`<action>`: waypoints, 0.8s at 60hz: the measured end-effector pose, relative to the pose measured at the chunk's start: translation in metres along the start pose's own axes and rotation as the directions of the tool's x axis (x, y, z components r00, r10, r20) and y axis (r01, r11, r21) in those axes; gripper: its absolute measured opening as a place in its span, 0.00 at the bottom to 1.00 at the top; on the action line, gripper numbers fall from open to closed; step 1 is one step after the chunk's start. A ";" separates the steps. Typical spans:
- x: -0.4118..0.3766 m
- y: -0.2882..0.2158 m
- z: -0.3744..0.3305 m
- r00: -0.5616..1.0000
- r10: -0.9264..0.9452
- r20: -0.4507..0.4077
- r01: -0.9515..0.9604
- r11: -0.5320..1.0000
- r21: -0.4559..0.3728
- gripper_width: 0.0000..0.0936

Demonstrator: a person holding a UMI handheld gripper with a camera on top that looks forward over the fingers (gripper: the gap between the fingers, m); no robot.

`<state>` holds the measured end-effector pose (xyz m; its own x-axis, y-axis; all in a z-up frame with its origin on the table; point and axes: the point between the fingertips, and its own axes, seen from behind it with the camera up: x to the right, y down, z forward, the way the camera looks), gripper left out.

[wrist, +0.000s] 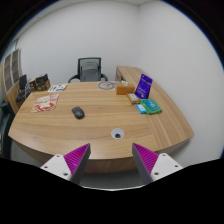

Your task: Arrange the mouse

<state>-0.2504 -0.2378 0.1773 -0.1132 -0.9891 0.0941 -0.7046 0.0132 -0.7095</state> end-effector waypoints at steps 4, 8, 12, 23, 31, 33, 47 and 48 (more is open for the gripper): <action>-0.004 -0.001 0.003 1.000 -0.002 0.006 0.002 1.000 0.003 0.92; -0.013 -0.002 0.004 1.000 -0.005 0.019 0.005 1.000 0.003 0.93; -0.022 -0.004 0.005 0.999 -0.012 0.034 0.012 1.000 0.009 0.93; -0.057 0.000 0.003 0.994 -0.042 0.098 0.041 0.999 0.018 0.93; -0.090 0.003 0.000 0.987 -0.046 0.156 0.043 0.999 0.021 0.93; -0.097 0.003 0.001 0.985 -0.050 0.166 0.047 0.999 0.022 0.93; -0.144 -0.005 0.009 0.980 -0.051 0.191 0.045 0.998 0.034 0.93; -0.146 -0.006 0.011 0.981 -0.051 0.189 0.045 0.998 0.034 0.93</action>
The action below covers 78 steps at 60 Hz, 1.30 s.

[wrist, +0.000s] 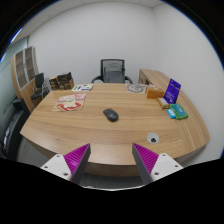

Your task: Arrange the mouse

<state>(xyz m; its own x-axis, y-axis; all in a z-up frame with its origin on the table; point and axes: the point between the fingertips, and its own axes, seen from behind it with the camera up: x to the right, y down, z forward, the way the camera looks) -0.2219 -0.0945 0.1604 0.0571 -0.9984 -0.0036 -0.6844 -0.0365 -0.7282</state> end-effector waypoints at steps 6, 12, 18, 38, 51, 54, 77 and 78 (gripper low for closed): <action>-0.011 -0.007 0.015 1.000 0.012 -0.012 -0.012 1.000 0.007 0.93; -0.020 -0.013 0.034 0.999 0.031 -0.016 -0.030 1.000 0.007 0.93; -0.023 -0.021 0.061 0.999 0.029 -0.033 -0.029 1.000 0.010 0.93; -0.028 -0.050 0.165 0.998 0.024 -0.057 -0.021 0.999 0.043 0.93; -0.018 -0.055 0.222 0.997 0.022 -0.080 -0.019 0.999 0.043 0.93; -0.016 -0.055 0.234 0.996 0.020 -0.092 -0.016 0.999 0.038 0.93; 0.003 -0.064 0.304 0.991 -0.013 -0.133 0.015 1.000 0.015 0.93; 0.003 -0.065 0.307 0.991 -0.014 -0.136 0.016 1.000 0.015 0.93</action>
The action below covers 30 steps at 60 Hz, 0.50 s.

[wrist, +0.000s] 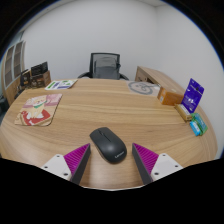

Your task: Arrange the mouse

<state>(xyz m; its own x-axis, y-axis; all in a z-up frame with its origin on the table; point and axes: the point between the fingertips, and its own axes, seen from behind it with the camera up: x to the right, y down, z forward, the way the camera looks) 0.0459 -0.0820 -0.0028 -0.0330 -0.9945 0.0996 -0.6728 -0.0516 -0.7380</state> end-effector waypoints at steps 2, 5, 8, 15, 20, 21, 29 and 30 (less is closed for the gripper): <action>0.001 -0.001 0.003 1.000 -0.001 -0.001 0.001 1.000 -0.001 0.93; 0.003 -0.002 0.009 1.000 0.002 0.000 -0.002 1.000 -0.005 0.93; 0.005 -0.004 0.014 1.000 0.001 -0.003 -0.001 1.000 -0.007 0.93; 0.004 -0.010 0.025 1.000 -0.007 0.007 0.007 1.000 -0.004 0.93; 0.005 -0.015 0.032 1.000 -0.024 0.009 0.024 1.000 0.000 0.92; 0.005 -0.016 0.033 1.000 -0.025 0.010 0.025 1.000 0.002 0.93; 0.010 -0.026 0.046 1.000 -0.011 0.009 0.011 1.000 0.003 0.93; 0.010 -0.027 0.048 1.000 -0.009 0.008 0.009 1.000 0.002 0.93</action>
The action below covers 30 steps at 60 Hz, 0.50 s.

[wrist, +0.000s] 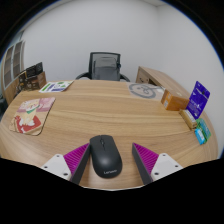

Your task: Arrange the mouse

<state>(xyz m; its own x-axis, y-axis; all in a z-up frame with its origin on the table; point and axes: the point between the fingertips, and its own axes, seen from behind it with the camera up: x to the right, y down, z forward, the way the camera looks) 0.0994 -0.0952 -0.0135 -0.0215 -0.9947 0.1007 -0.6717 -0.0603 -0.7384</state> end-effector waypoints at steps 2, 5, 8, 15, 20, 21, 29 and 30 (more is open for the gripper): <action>0.002 -0.002 0.003 1.000 0.005 -0.001 -0.005 1.000 -0.001 0.93; 0.004 -0.005 0.008 1.000 0.007 -0.004 -0.007 1.000 -0.004 0.93; 0.006 -0.008 0.012 1.000 0.009 -0.004 -0.009 1.000 -0.007 0.92; 0.001 -0.009 0.016 0.999 0.026 0.021 -0.026 0.999 -0.024 0.83; -0.007 -0.008 0.016 0.999 0.022 0.043 -0.020 0.999 -0.035 0.66; -0.008 -0.007 0.016 0.999 0.019 0.045 -0.018 0.999 -0.035 0.63; -0.013 -0.006 0.016 0.999 0.007 0.035 -0.005 0.999 -0.039 0.54; -0.013 -0.005 0.016 0.999 0.008 0.033 -0.007 0.999 -0.042 0.53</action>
<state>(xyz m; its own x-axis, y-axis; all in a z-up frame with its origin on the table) 0.1148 -0.0835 -0.0214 -0.0023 -0.9974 0.0723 -0.7017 -0.0498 -0.7107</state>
